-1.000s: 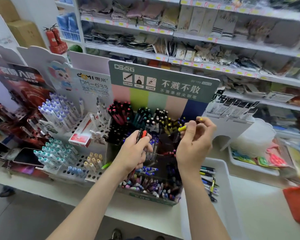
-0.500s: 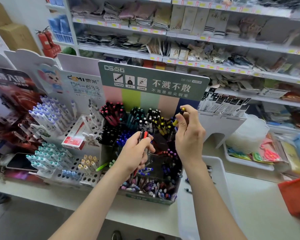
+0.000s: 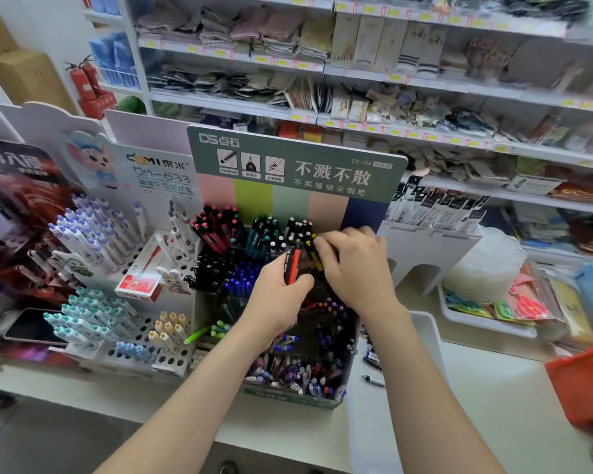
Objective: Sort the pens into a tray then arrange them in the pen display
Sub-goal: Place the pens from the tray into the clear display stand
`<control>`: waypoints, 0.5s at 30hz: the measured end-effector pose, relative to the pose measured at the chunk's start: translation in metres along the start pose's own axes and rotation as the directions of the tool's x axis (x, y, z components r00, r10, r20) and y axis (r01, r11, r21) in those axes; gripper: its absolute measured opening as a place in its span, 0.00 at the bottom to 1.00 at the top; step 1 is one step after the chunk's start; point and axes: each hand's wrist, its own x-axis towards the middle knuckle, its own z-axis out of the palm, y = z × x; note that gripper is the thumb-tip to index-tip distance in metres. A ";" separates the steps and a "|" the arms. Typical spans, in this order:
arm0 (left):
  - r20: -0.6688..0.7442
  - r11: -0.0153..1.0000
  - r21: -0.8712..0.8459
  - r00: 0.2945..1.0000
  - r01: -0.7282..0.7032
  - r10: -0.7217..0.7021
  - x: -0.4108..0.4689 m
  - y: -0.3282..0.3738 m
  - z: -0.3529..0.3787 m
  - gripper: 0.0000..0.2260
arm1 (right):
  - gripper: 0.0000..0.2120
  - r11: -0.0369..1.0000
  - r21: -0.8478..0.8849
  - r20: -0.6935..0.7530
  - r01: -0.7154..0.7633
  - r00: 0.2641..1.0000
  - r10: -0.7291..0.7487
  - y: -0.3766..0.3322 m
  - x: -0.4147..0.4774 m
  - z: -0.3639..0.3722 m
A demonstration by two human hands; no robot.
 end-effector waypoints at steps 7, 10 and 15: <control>0.115 0.998 0.069 0.993 0.004 -0.011 0.009 0.013 -0.003 0.06 | 0.18 0.999 0.050 0.132 0.009 0.991 -0.016 0.026 0.009 -0.006; 0.065 0.997 -0.042 0.996 0.058 -0.055 0.009 0.015 -0.003 0.11 | 0.12 0.997 -0.006 -0.025 -0.083 0.996 0.083 0.022 0.010 0.003; 0.132 0.945 -0.301 0.987 0.127 -0.090 0.000 0.013 -0.007 0.07 | 0.12 0.998 0.061 -0.062 -0.021 0.998 0.025 -0.001 -0.009 0.009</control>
